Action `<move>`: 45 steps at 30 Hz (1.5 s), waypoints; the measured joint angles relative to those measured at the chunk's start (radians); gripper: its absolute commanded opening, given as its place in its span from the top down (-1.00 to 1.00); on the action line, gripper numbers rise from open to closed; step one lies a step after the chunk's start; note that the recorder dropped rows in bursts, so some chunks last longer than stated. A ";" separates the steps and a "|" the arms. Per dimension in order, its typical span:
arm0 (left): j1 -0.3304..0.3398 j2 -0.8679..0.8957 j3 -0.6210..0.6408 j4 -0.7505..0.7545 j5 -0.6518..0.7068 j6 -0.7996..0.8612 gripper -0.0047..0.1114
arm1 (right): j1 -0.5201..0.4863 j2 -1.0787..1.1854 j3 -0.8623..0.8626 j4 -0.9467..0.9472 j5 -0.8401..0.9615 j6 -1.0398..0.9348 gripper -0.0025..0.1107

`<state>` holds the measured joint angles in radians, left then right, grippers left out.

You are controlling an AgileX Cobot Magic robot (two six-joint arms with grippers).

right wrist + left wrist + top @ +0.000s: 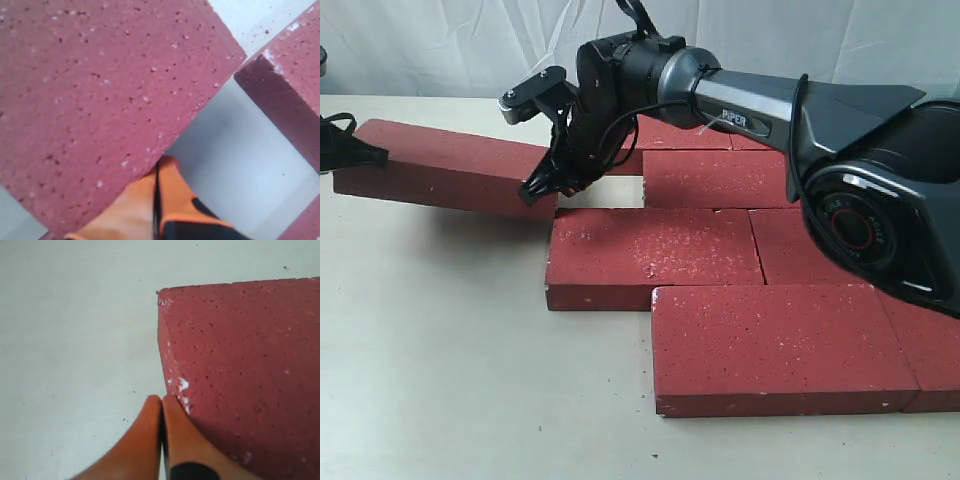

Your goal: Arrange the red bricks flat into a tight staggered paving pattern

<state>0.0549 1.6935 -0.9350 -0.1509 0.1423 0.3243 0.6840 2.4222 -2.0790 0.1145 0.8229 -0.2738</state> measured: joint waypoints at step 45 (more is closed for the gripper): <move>0.040 -0.144 0.296 -0.101 -0.543 0.021 0.92 | 0.025 -0.450 0.481 -0.047 0.000 -0.118 0.97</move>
<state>0.0945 1.5492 -0.6387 -0.2516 -0.4004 0.3458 0.7090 1.9721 -1.5977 0.0673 0.8234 -0.3917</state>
